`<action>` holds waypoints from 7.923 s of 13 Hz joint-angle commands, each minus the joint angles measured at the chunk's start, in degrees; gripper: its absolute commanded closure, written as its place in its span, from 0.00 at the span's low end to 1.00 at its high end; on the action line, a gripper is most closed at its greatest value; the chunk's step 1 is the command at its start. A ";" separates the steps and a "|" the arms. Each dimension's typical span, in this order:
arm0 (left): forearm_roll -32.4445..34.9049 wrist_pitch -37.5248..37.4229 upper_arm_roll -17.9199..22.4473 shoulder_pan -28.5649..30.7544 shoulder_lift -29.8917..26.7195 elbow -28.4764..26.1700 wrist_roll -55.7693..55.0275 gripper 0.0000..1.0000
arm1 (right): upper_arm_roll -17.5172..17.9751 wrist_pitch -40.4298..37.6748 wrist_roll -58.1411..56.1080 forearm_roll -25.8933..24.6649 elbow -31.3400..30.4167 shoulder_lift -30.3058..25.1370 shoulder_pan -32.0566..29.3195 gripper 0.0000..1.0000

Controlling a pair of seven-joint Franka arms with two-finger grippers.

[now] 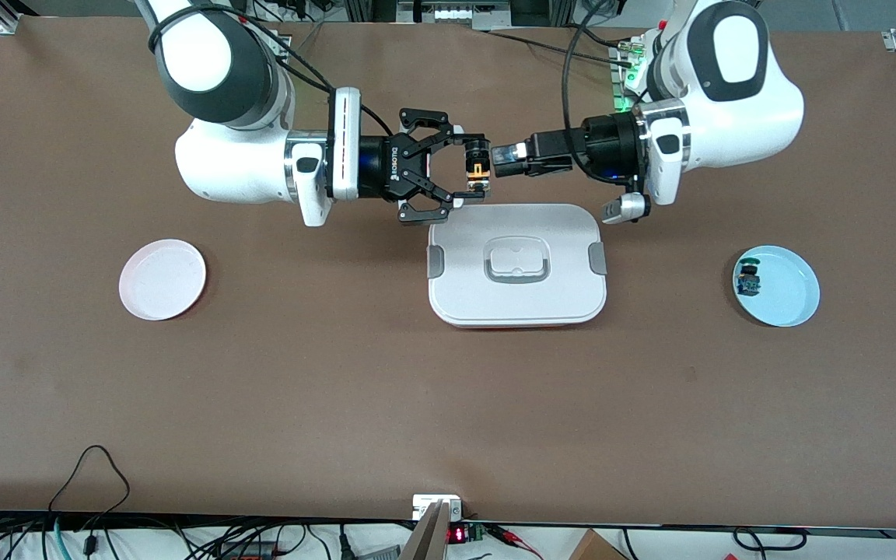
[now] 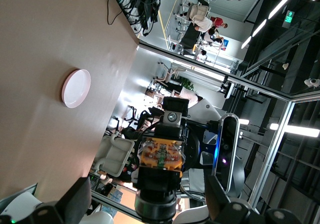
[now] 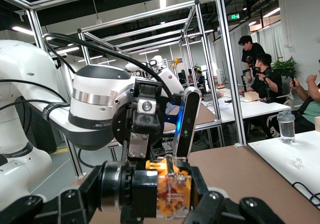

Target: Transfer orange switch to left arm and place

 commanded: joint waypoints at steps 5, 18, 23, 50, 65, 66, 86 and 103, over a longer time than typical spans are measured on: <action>-1.92 1.32 -0.67 -0.20 2.12 2.54 3.37 0.25 | -0.42 2.37 -1.20 1.63 0.01 0.04 1.52 1.00; -1.22 0.79 -0.41 1.47 2.20 2.19 8.03 1.00 | -0.59 2.38 -0.24 1.72 -1.22 -0.75 1.44 0.00; 1.83 0.62 -0.06 2.70 0.01 -3.33 11.64 1.00 | -0.77 1.15 1.08 -0.47 -1.39 -0.84 -2.95 0.00; 121.12 5.79 0.91 43.04 29.62 -0.10 5.58 0.99 | -10.88 -22.31 89.59 -90.70 -1.49 -3.83 -15.61 0.00; 121.30 4.15 1.00 42.25 32.35 8.58 8.21 0.00 | -12.55 -30.94 99.07 -96.36 6.80 -7.07 -24.23 0.00; 121.30 1.61 0.74 42.16 32.18 11.12 8.30 0.00 | -12.37 -28.75 99.25 -96.45 4.69 -8.38 -23.97 0.00; 106.31 -31.19 -1.95 29.45 13.12 30.58 14.72 0.00 | -12.02 -23.19 100.31 -101.38 -3.51 -15.17 -22.21 0.00; 96.25 -30.41 16.91 14.39 -2.19 14.67 2.68 0.00 | -11.23 -23.28 101.19 -101.20 -1.75 -14.55 -21.42 0.00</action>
